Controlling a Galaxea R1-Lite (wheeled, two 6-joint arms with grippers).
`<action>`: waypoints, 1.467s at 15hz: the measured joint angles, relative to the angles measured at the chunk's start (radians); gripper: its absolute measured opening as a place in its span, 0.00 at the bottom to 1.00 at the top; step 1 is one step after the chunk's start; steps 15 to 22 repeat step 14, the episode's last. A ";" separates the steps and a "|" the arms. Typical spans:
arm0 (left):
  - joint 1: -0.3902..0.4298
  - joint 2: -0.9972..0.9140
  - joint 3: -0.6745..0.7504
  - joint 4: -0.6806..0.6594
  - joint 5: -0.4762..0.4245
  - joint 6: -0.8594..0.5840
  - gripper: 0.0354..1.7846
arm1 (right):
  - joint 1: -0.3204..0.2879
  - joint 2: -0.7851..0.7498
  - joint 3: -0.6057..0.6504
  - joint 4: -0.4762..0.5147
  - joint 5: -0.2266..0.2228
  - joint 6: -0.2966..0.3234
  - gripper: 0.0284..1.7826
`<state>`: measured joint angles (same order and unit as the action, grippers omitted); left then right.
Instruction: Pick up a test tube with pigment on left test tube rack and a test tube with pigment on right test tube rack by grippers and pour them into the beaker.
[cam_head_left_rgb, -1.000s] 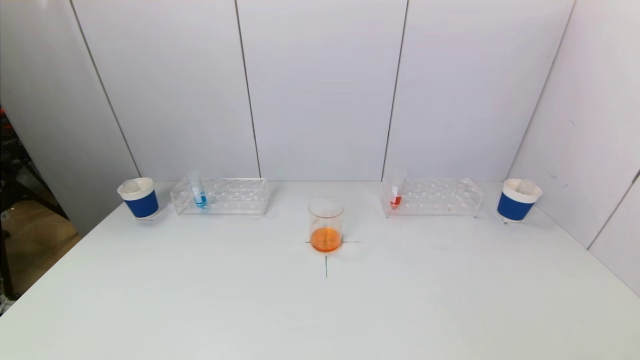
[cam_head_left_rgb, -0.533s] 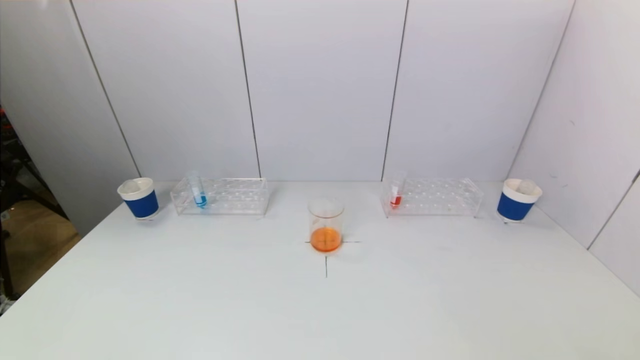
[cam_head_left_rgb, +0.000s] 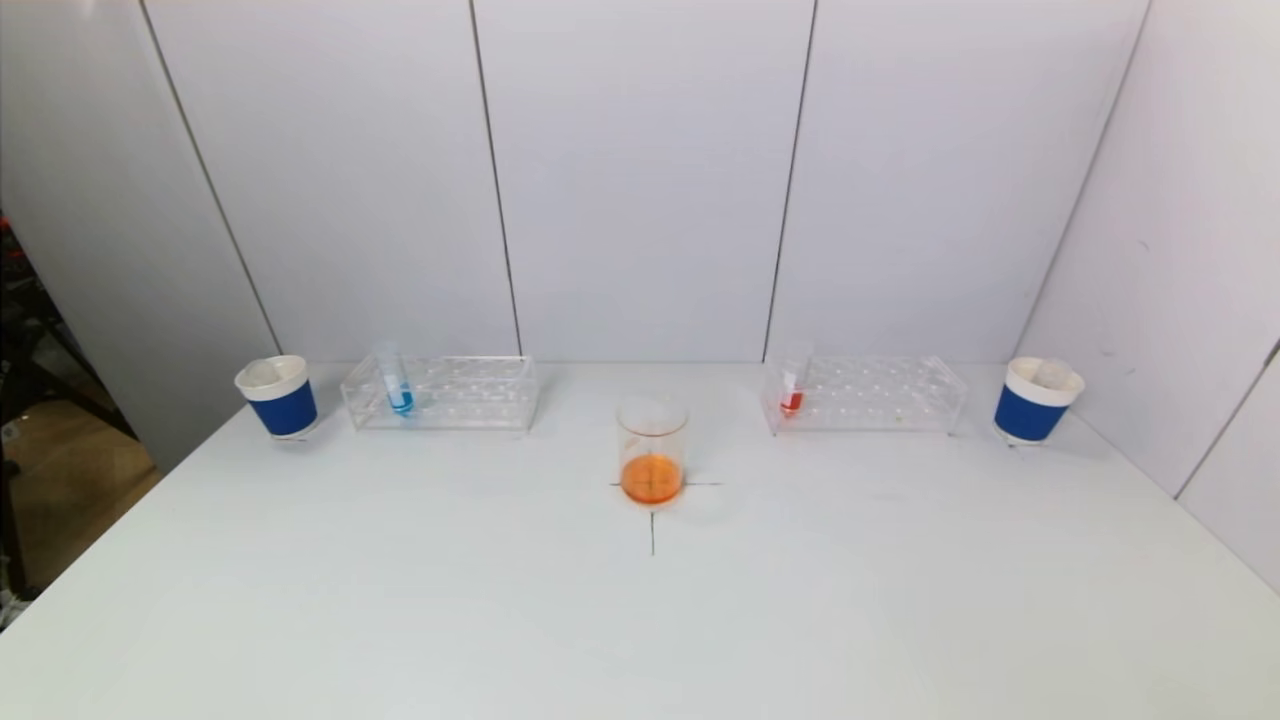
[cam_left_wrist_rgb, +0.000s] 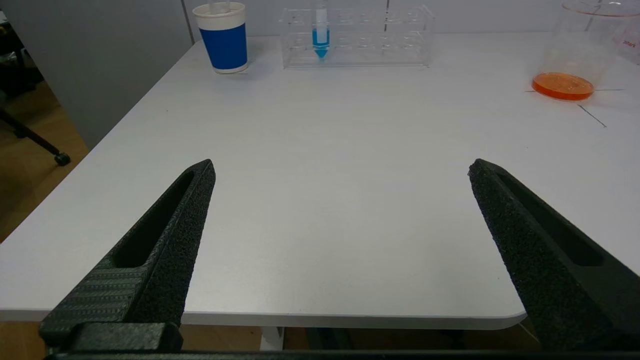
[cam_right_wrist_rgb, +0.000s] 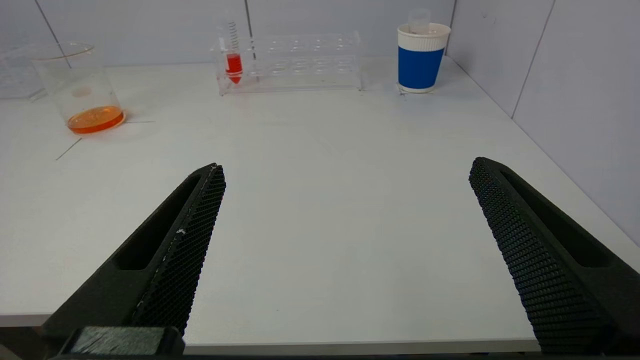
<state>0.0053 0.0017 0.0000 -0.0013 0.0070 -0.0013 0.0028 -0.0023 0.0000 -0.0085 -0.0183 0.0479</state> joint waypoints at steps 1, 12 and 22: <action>0.000 0.000 0.000 0.000 0.000 0.000 0.99 | 0.000 0.000 0.000 0.000 0.000 0.000 1.00; 0.000 0.000 0.000 0.000 0.000 0.000 0.99 | 0.000 0.000 0.000 0.000 0.000 0.001 1.00; 0.000 0.000 0.000 0.000 0.000 0.000 0.99 | 0.000 0.000 0.000 0.000 0.000 0.001 1.00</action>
